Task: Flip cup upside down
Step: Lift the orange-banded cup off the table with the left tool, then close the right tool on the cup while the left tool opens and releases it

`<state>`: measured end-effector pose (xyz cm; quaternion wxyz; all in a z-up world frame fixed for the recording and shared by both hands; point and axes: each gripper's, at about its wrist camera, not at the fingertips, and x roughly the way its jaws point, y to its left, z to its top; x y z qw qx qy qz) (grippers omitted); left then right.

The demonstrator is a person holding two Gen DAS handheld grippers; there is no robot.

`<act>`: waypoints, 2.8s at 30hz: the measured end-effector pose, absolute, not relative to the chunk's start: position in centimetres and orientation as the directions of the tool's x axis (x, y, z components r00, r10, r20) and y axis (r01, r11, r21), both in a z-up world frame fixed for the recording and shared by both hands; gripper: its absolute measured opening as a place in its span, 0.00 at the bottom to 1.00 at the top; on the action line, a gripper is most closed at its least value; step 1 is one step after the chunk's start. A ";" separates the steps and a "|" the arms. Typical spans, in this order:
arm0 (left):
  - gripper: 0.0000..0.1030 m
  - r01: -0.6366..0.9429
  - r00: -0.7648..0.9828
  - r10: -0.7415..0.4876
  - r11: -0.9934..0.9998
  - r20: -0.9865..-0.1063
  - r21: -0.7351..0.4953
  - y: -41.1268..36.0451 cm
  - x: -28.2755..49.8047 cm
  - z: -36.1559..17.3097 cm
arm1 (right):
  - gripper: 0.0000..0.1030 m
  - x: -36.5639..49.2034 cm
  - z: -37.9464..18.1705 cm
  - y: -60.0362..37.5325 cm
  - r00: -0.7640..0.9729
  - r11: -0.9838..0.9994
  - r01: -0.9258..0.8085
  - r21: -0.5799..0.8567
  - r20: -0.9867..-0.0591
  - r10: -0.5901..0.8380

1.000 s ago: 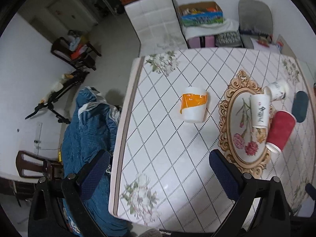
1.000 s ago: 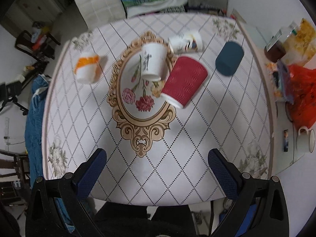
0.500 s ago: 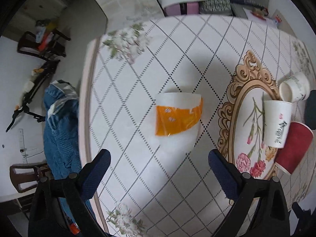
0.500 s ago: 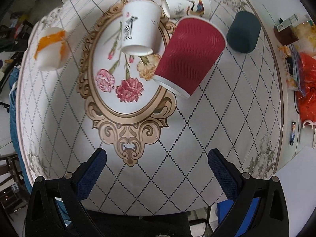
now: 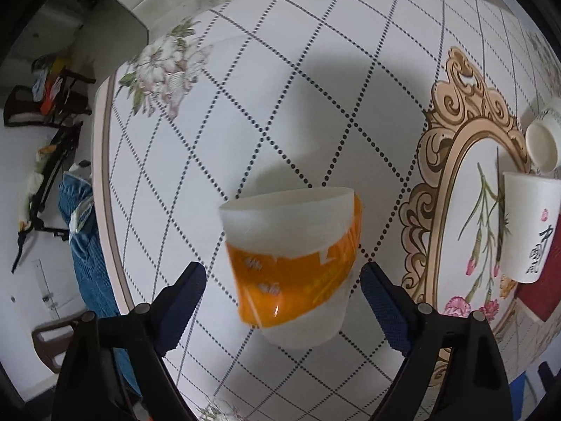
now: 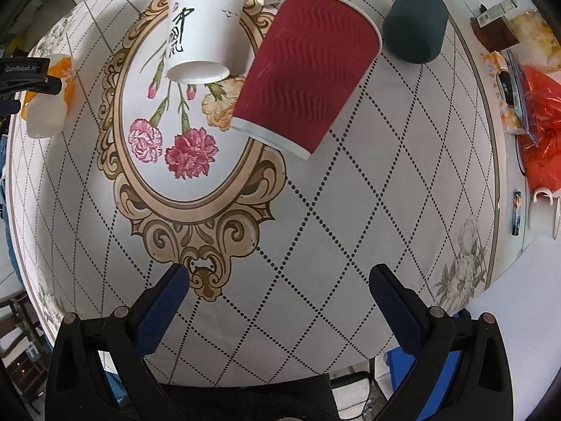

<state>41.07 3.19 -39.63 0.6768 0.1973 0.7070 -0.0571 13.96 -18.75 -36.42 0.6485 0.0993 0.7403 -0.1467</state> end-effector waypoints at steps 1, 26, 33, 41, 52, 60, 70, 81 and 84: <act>0.76 0.367 -0.009 0.206 0.911 -0.979 0.188 3.1 41.0 -40.0 | 1.00 14.0 -36.4 -18.8 -0.142 0.936 0.339 -0.091 -0.989 -0.045; 0.67 0.347 0.062 0.105 0.930 -0.993 0.120 2.5 37.9 -36.4 | 1.00 13.2 -34.4 -19.8 -0.125 0.921 0.373 -0.114 -0.989 -0.072; 0.67 0.353 0.023 0.062 0.933 -0.998 0.066 0.5 31.4 -33.3 | 1.00 11.9 -33.7 -21.5 -0.090 0.930 0.356 -0.086 -0.994 -0.058; 0.67 0.299 -0.016 0.036 0.954 -0.999 0.030 -1.4 23.0 -32.4 | 1.00 9.2 -33.5 -23.9 -0.058 0.956 0.292 -0.034 -0.998 -0.017; 0.67 0.181 -0.100 -0.009 0.983 -0.995 -0.027 -4.3 15.1 -34.5 | 1.00 4.8 -35.9 -26.3 -0.073 0.983 0.180 0.019 -0.997 0.032; 0.67 0.167 -0.145 -0.017 0.985 -0.989 -0.042 -7.6 14.0 -37.7 | 1.00 2.4 -37.8 -27.5 -0.108 0.991 0.134 -0.003 -0.994 0.012; 0.67 0.179 -0.177 -0.036 0.981 -0.984 -0.068 -10.7 14.1 -41.6 | 1.00 1.2 -40.1 -29.4 -0.150 0.982 0.182 -0.041 -0.989 -0.013; 0.69 0.180 -0.182 -0.047 0.980 -0.982 -0.081 -11.6 12.4 -43.9 | 1.00 2.5 -41.3 -29.9 -0.153 0.976 0.207 -0.062 -0.988 -0.030; 0.69 0.191 -0.175 -0.048 0.978 -0.983 -0.082 -11.9 12.0 -44.0 | 1.00 3.0 -41.0 -29.6 -0.147 0.976 0.208 -0.064 -0.989 -0.034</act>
